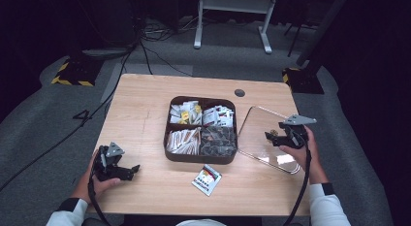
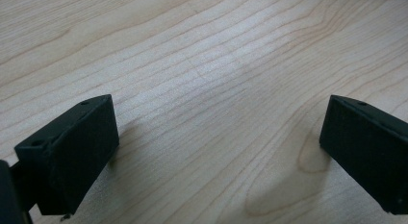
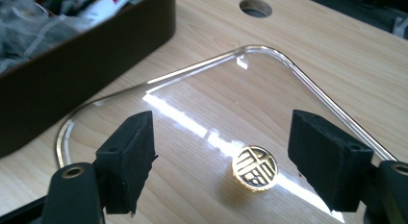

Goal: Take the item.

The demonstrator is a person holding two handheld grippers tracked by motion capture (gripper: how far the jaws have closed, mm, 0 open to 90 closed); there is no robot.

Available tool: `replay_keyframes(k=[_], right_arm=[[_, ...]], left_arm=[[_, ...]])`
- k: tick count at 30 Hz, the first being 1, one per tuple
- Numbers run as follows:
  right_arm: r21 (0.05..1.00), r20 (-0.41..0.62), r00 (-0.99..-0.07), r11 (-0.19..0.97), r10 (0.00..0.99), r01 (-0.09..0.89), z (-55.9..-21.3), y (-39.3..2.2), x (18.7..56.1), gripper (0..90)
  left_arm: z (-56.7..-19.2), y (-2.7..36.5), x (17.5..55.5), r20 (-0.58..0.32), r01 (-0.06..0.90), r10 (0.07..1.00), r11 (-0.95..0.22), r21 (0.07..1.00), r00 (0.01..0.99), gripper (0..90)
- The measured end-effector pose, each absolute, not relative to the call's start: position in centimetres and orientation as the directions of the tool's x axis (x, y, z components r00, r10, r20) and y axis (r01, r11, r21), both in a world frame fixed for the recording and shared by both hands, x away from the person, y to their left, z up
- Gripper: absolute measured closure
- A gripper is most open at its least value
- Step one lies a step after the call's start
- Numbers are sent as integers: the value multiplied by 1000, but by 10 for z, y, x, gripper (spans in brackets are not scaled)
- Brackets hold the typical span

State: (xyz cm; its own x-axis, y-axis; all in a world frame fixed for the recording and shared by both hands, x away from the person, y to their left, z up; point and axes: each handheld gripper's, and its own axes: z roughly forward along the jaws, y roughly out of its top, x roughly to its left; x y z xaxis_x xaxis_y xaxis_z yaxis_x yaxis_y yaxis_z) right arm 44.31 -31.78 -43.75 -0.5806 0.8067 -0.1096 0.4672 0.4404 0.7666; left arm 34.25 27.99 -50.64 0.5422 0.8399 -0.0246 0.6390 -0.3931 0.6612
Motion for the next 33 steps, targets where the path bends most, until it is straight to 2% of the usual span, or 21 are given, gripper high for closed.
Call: replay_keyframes(k=[16, 33], right_arm=[[744, -75, -531, 402, 844, 534, -468, -333, 468, 291], [723, 1, -541, 374, 841, 581, -489, -345, 481, 450]], left_arm=[[-506, 280, 342, -24, 639, 840, -393, 661, 541, 2], [-506, 280, 342, -25, 639, 840, -393, 661, 542, 2]])
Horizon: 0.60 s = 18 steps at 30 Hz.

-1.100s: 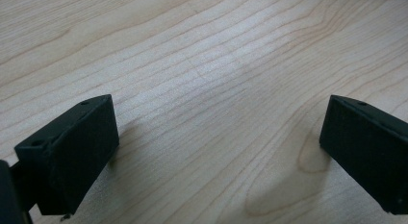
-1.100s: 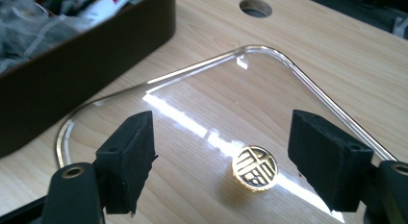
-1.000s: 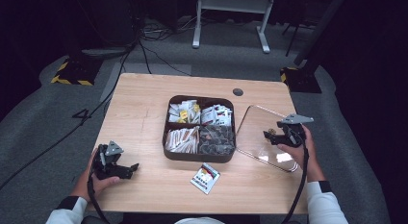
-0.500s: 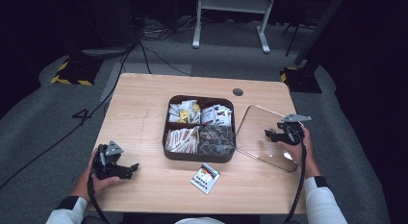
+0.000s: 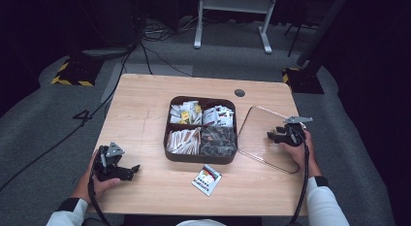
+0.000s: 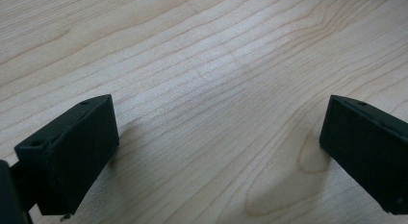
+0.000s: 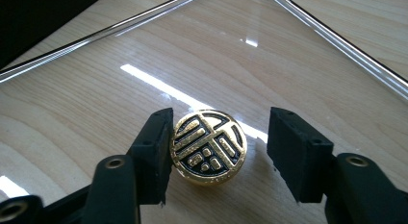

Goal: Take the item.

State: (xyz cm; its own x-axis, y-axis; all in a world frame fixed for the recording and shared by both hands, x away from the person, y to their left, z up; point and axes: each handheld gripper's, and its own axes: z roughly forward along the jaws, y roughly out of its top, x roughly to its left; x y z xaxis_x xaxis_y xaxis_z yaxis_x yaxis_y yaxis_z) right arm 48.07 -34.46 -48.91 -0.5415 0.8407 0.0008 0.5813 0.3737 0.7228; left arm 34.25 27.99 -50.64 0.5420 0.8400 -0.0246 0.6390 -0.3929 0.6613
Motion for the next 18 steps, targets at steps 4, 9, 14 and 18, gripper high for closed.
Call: replay_keyframes(k=[4, 9, 14, 18], right_arm=[[721, 10, -555, 379, 832, 581, -491, -346, 480, 479], [723, 1, -570, 393, 822, 569, -491, -345, 478, 533], [726, -7, -583, 405, 813, 556, -491, -344, 477, 580], [725, -17, -582, 411, 813, 552, -491, -344, 476, 583]], left_arm=[[-506, 280, 342, -24, 639, 840, -393, 661, 542, 3], [-506, 280, 342, -24, 639, 840, -393, 661, 542, 2], [-506, 280, 342, -25, 639, 840, -393, 661, 542, 2], [-506, 280, 343, -23, 638, 839, -395, 661, 543, 2]])
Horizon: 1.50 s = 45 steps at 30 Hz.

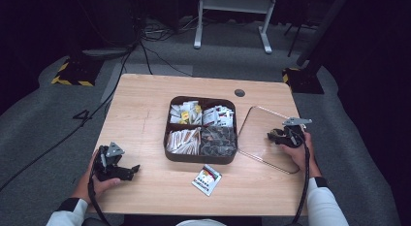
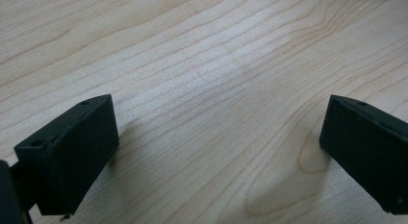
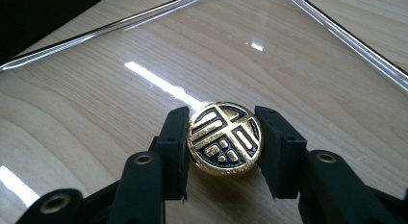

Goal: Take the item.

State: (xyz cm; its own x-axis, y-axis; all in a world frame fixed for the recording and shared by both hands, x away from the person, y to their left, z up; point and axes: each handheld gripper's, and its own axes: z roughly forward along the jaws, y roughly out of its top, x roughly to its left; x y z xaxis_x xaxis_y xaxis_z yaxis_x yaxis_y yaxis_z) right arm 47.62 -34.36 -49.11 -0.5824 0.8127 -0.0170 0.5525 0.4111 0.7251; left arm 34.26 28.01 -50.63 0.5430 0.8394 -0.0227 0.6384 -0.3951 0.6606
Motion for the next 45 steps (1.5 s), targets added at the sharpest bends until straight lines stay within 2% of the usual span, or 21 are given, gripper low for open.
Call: replay_keyframes(k=[14, 45], right_arm=[[743, -10, -525, 358, 851, 566, -487, -364, 472, 585], [797, -41, -564, 367, 825, 479, -434, -353, 459, 585]], left_arm=[[-506, 280, 343, -20, 636, 839, -396, 663, 544, 2], [-506, 280, 343, -20, 635, 839, -396, 663, 543, 2]])
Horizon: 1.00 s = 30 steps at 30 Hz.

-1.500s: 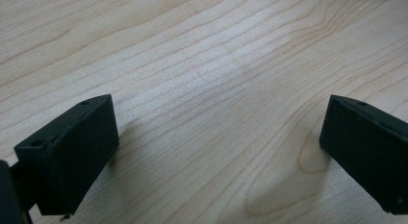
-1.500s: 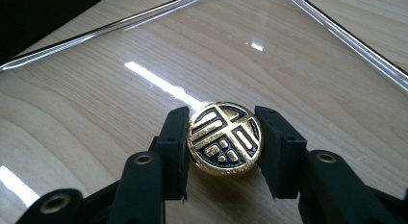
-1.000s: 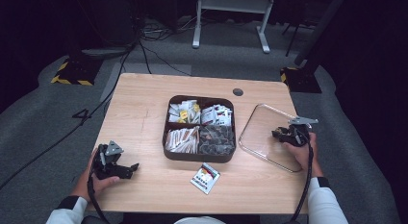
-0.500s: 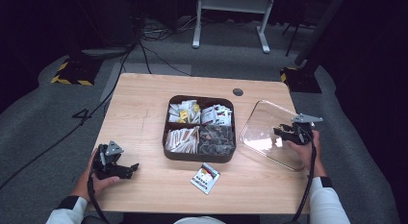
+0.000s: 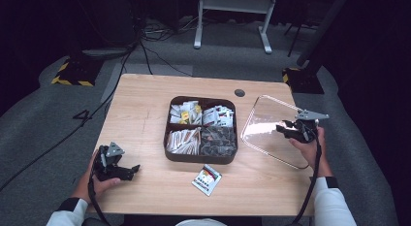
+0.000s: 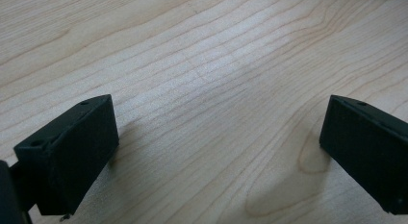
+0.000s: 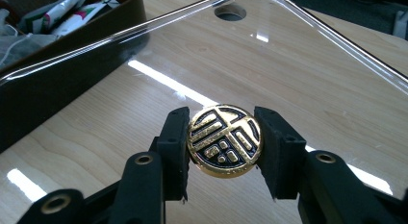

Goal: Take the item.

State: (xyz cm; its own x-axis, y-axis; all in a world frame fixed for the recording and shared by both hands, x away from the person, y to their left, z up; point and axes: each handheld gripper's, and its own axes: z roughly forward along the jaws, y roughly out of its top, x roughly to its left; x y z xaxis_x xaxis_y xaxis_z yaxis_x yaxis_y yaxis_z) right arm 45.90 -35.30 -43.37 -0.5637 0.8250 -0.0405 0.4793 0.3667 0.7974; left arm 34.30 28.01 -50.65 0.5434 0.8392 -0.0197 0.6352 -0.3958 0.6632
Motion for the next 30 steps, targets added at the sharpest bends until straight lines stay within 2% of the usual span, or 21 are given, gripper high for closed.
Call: replay_keyframes(k=[15, 30], right_arm=[[808, -51, -588, 379, 807, 450, -416, -343, 457, 585], [806, -68, -643, 422, 763, 416, -405, -311, 459, 585]], left_arm=[[-506, 280, 343, -21, 637, 839, -396, 662, 544, 2], [-507, 280, 343, -20, 635, 839, -396, 663, 543, 2]])
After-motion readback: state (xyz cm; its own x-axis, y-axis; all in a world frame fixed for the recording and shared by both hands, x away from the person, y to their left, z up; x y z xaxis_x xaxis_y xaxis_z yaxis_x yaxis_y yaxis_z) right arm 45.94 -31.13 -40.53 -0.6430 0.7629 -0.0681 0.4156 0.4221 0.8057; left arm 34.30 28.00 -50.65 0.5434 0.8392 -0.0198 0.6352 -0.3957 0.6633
